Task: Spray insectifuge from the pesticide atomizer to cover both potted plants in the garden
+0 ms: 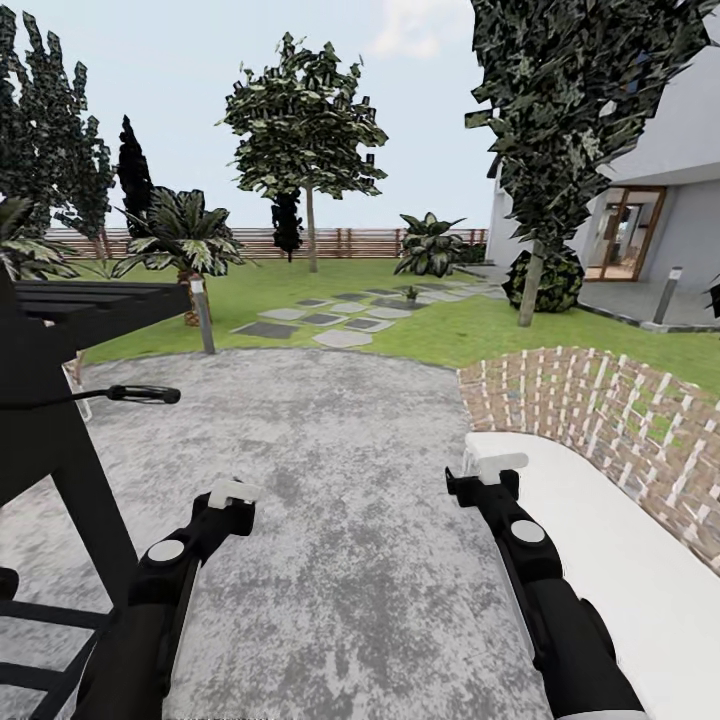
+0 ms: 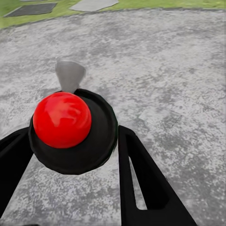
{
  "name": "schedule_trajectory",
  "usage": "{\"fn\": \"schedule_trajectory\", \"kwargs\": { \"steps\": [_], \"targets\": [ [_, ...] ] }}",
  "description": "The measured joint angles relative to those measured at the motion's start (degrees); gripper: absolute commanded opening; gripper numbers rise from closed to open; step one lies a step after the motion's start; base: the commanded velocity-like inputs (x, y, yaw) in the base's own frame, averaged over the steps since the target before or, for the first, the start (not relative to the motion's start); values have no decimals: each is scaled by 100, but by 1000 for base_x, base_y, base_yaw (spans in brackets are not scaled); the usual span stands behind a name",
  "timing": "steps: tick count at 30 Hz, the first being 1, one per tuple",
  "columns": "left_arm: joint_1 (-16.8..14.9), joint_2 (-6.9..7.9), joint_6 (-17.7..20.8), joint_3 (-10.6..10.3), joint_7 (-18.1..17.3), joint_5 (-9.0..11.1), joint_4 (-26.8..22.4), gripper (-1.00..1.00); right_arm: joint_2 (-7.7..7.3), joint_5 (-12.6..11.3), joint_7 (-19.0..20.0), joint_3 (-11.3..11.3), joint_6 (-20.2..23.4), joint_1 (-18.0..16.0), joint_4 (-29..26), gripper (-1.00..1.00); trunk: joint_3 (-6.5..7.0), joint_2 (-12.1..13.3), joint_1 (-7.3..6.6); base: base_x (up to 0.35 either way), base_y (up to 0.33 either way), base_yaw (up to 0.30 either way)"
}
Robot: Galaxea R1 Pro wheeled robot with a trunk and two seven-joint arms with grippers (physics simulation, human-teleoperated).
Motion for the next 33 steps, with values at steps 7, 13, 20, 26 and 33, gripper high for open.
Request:
{"fn": "schedule_trajectory", "kwargs": {
  "steps": [7,13,20,26,33],
  "targets": [
    [-1,0,-2,0,0,-2,10,-100,0,0,6,0,3,1,-6,100,0,0,-3,210,-71,17],
    [-1,0,-3,2,0,-2,11,-100,0,0,3,0,3,1,0,100,0,0,-3,298,-155,0],
    [-1,0,-1,2,0,6,10,-100,-1,-1,8,0,-1,1,0,100,0,0,-3,318,-107,0],
    [-1,0,-1,2,0,7,10,-100,-1,0,3,0,-1,1,-5,100,0,0,-4,345,-5,0],
    [-1,0,-1,2,0,7,10,-100,-1,0,-1,0,0,1,-5,100,0,0,-4,346,0,0]
  ]
}}
